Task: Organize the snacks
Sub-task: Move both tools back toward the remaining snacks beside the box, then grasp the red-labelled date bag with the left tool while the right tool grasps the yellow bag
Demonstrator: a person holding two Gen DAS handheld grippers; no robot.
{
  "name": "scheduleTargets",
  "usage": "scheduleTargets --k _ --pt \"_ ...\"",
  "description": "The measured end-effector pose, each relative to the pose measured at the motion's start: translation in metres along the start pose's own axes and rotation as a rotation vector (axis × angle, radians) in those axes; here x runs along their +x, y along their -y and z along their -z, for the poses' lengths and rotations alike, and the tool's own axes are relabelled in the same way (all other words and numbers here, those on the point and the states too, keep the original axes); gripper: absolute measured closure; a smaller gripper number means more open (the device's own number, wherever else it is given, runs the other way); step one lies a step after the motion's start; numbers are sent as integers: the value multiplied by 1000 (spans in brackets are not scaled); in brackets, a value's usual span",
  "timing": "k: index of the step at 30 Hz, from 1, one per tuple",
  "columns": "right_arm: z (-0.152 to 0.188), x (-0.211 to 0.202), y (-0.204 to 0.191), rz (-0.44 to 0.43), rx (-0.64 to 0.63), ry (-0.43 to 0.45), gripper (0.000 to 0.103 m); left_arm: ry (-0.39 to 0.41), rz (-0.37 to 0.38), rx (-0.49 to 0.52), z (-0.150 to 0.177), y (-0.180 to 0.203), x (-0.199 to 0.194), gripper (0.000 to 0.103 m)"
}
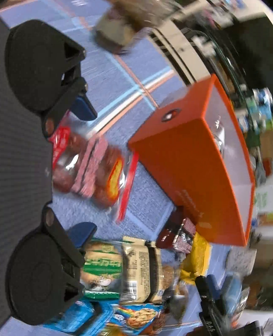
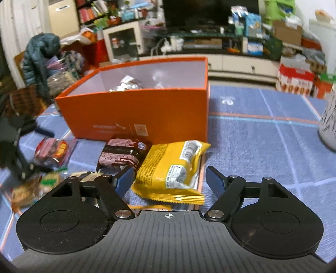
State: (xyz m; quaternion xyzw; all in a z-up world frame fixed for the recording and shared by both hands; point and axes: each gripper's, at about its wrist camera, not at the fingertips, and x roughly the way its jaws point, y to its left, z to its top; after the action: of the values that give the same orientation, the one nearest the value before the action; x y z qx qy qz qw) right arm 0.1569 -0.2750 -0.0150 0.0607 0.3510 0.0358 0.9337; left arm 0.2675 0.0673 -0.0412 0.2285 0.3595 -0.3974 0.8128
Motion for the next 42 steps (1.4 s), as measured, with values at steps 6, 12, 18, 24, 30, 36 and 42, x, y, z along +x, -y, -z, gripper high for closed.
scheduleTargets --k 6,12,18,24,30,36,42 --pt "0 24 -20 125 -12 -31 34 20 -16 -147 27 41 -21 1" --pt "0 36 -23 162 -9 -23 29 53 -192 -300 18 46 -34 1" --pt "-1 45 -28 173 -24 -43 26 120 -224 -703 19 0 -48 1" --pt "2 38 -19 120 -35 -54 22 82 -80 201 2 20 -51 1" --pt "0 43 -12 103 -13 -73 22 -16 19 257 -16 2 -11 1" --pt "2 48 -17 77 -43 -92 25 -48 90 4 -9 -15 2 1" --pt "2 49 -13 94 -22 -67 31 17 63 -141 13 10 -19 1"
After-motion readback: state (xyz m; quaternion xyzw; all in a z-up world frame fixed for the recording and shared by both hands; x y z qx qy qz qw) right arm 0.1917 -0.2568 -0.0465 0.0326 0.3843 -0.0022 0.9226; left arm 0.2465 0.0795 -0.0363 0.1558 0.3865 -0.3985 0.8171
